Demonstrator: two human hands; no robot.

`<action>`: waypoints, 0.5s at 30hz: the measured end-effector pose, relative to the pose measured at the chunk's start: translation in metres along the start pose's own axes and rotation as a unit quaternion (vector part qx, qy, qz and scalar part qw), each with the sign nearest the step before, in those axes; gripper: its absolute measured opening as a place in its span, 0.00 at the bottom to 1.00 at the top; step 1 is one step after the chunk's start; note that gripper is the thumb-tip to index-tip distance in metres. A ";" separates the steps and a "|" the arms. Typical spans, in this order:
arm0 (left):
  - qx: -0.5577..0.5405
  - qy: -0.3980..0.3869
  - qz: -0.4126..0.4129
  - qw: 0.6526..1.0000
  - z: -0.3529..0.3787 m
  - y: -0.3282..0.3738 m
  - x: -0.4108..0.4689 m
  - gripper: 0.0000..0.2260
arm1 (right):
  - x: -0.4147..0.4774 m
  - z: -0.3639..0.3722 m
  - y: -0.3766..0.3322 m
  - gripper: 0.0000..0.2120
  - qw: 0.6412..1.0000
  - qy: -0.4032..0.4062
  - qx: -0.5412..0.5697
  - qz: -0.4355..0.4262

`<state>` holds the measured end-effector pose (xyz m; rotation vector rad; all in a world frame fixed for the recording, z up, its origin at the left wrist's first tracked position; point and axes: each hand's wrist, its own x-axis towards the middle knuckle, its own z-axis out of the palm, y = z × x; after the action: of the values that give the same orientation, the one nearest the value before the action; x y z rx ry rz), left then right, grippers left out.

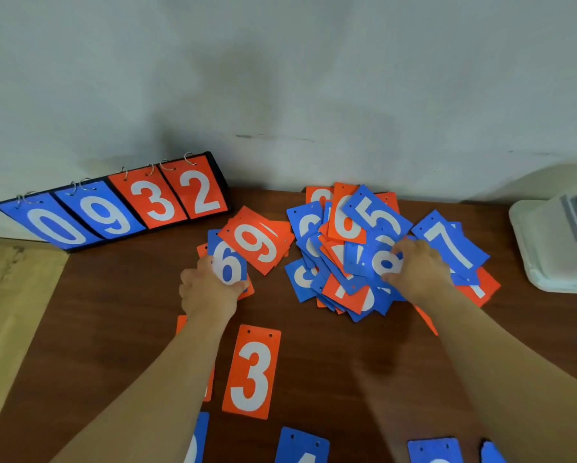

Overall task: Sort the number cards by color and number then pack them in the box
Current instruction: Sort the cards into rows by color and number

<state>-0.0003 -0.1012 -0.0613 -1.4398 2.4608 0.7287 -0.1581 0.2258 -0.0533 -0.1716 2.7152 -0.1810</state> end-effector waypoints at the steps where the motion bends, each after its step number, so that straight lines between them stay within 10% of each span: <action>1: -0.011 0.001 0.000 1.000 0.000 0.000 0.000 0.40 | 0.000 -0.001 0.000 0.27 1.000 0.001 -0.022 0.010; 7: -0.085 0.025 0.039 0.995 -0.001 -0.002 -0.007 0.25 | -0.002 -0.001 0.006 0.11 0.998 0.029 -0.011 0.047; 15: -0.170 0.096 -0.012 0.981 -0.026 -0.016 -0.034 0.17 | -0.047 -0.005 0.009 0.03 0.946 0.085 0.308 0.063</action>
<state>0.0326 -0.0953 -0.0305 -1.7270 2.5449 1.0963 -0.1182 0.2416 -0.0320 0.2099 2.6731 -1.0242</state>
